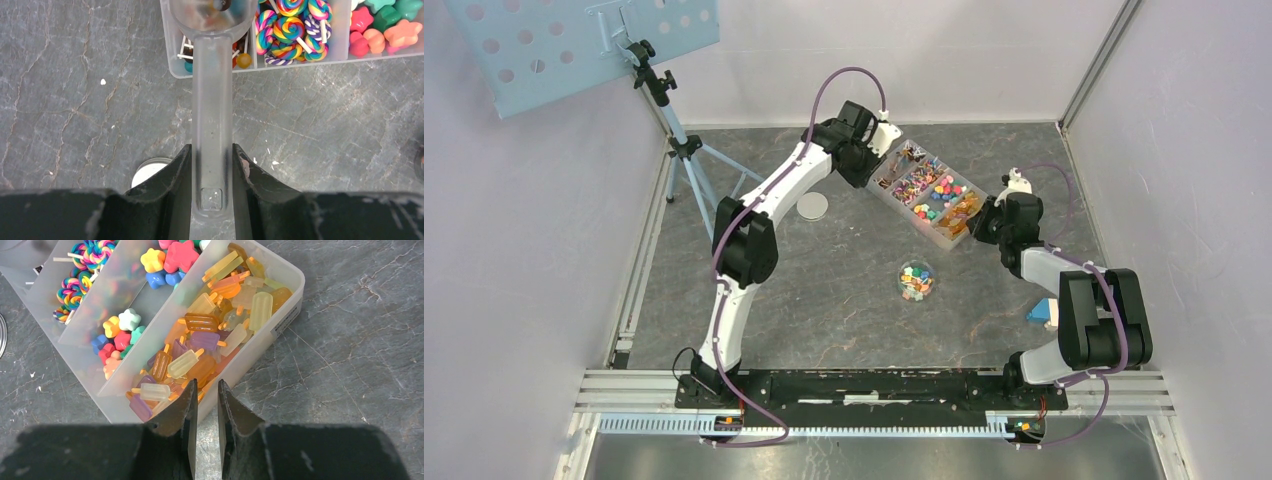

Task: Pack the candies
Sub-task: Scoop the fake candies from the storage box.

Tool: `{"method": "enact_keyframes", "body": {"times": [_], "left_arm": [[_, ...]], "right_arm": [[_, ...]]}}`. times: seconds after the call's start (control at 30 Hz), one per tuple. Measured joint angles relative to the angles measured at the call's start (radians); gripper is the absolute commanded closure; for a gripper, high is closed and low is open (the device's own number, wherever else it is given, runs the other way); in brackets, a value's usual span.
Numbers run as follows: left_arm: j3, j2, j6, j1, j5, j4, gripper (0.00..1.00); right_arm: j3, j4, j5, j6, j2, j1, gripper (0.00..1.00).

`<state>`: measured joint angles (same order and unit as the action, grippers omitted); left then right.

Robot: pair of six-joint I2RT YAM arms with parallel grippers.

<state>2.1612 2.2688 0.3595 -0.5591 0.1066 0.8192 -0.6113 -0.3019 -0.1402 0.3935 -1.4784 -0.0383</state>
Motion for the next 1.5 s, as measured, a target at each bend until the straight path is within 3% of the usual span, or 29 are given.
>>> {"method": "enact_keyframes", "body": {"times": [0.67, 1.1, 1.5], "left_arm": [[0.067, -0.014, 0.000, -0.006, -0.080, 0.199, 0.98], [0.209, 0.043, -0.002, -0.011, -0.097, 0.222, 0.98], [0.196, 0.073, -0.003, -0.015, -0.097, 0.223, 0.98]], "right_arm": [[0.000, 0.016, -0.019, -0.018, 0.010, 0.000, 0.92], [0.000, 0.016, -0.021, -0.018, 0.011, -0.001, 0.94], [0.000, 0.015, -0.021, -0.018, 0.011, -0.001, 0.94]]}}
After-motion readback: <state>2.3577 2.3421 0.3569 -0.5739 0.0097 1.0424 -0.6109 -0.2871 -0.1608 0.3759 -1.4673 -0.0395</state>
